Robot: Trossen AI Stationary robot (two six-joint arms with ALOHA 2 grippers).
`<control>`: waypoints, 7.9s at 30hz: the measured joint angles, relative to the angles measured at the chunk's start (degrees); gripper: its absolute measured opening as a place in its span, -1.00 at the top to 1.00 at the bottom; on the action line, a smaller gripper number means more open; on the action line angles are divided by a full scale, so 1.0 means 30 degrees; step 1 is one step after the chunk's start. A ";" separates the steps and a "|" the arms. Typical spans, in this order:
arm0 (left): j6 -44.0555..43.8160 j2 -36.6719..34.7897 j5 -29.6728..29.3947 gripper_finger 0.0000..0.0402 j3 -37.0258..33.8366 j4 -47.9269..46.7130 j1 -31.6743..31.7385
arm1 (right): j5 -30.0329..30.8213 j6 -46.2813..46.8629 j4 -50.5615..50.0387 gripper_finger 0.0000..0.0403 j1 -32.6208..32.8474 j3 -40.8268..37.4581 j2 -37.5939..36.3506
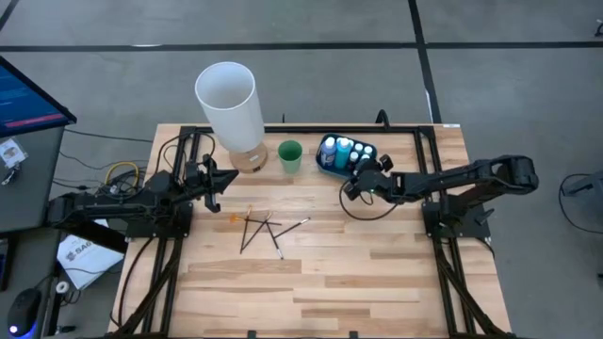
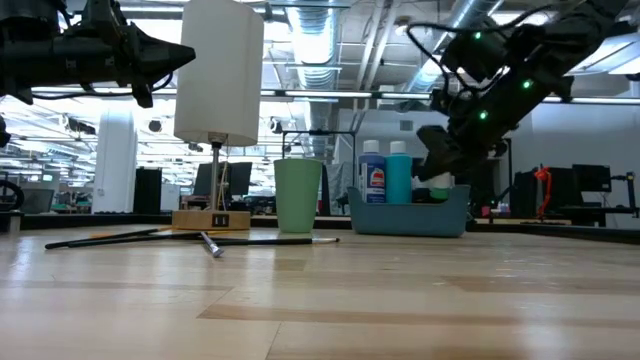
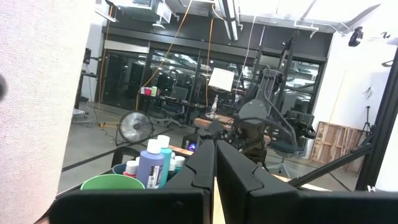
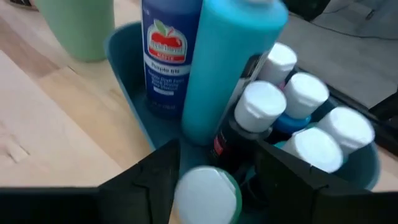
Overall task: Pick & Place Paint Supplies
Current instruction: Put the green paint bottle into the blue bin, then put the right silver paint brush into the green cup
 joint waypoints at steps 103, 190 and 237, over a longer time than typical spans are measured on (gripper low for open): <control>-0.0006 0.0007 0.0000 0.99 -0.0007 0.0284 0.0000 | -1.1118 -0.8324 -0.2106 -0.23 0.4648 0.9064 0.5953; 0.0000 0.0007 0.0000 0.99 -0.0007 0.0409 -0.0006 | -0.4275 -1.0107 -1.4306 1.00 0.1749 1.4515 0.4732; -0.0003 0.0357 -0.0003 0.99 -0.0007 0.0758 -0.0007 | 0.9100 -3.5506 -0.9213 1.00 0.0794 1.8513 0.9877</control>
